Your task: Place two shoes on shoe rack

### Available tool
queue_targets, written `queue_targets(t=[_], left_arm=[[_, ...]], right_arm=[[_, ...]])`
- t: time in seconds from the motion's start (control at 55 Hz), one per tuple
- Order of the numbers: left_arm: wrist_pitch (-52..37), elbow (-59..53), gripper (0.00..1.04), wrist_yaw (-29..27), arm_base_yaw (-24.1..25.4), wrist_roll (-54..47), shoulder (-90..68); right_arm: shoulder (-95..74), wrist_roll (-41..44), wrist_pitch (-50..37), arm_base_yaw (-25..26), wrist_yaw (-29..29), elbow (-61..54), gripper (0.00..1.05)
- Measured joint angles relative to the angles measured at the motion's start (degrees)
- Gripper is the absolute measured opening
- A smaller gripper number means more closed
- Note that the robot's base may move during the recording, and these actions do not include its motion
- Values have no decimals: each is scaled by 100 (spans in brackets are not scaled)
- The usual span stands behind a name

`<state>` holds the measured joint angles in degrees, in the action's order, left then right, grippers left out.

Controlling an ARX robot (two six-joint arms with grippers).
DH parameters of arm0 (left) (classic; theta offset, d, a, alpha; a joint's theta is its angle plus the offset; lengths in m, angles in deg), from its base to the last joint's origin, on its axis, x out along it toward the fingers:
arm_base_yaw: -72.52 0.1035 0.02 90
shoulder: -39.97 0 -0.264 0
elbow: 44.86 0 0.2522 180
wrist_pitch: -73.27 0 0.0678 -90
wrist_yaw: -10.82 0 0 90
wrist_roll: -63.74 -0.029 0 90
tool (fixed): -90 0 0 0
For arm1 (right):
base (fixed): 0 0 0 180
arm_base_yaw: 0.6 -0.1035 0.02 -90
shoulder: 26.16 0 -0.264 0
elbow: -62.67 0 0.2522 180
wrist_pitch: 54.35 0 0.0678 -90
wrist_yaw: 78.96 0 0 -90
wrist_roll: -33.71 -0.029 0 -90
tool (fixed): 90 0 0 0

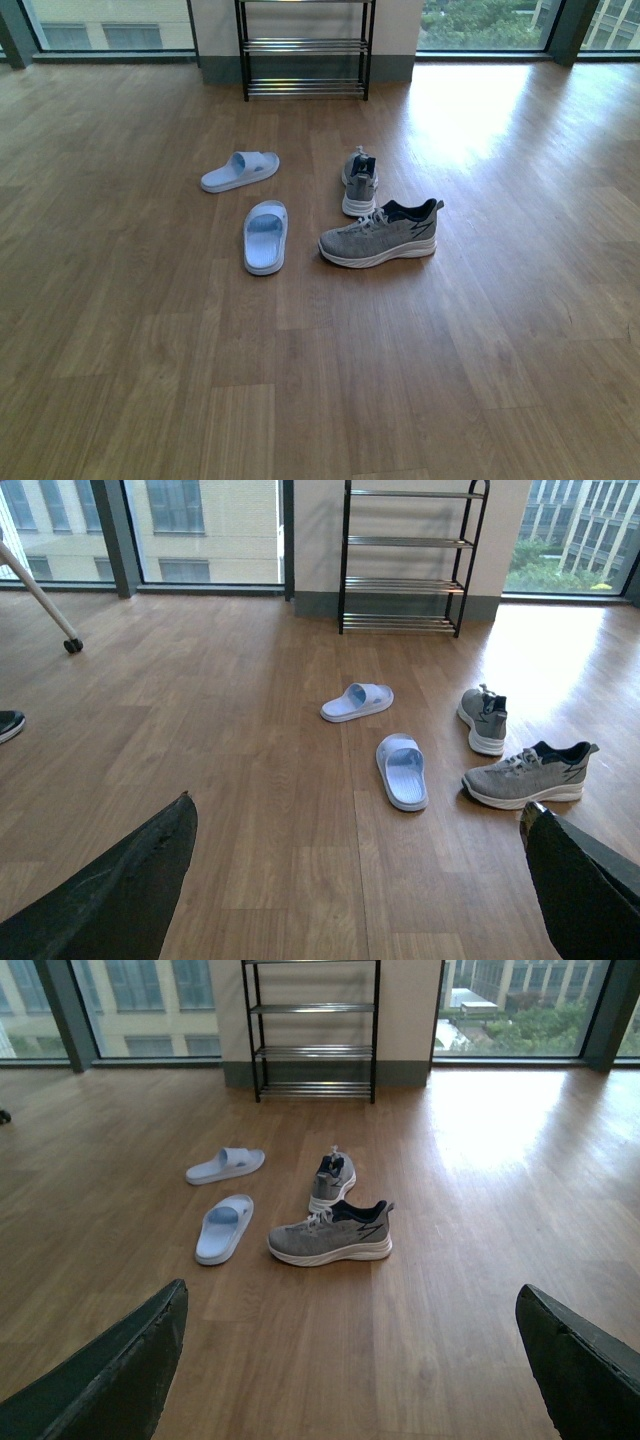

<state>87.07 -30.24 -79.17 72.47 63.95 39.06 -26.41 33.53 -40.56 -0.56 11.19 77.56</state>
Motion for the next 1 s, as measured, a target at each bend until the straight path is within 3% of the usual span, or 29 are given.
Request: queue_targets(t=[1.001], left_arm=[[-2, 0, 95, 0, 0, 0, 0]], right_arm=[[0, 0, 0, 0, 2, 0, 95]])
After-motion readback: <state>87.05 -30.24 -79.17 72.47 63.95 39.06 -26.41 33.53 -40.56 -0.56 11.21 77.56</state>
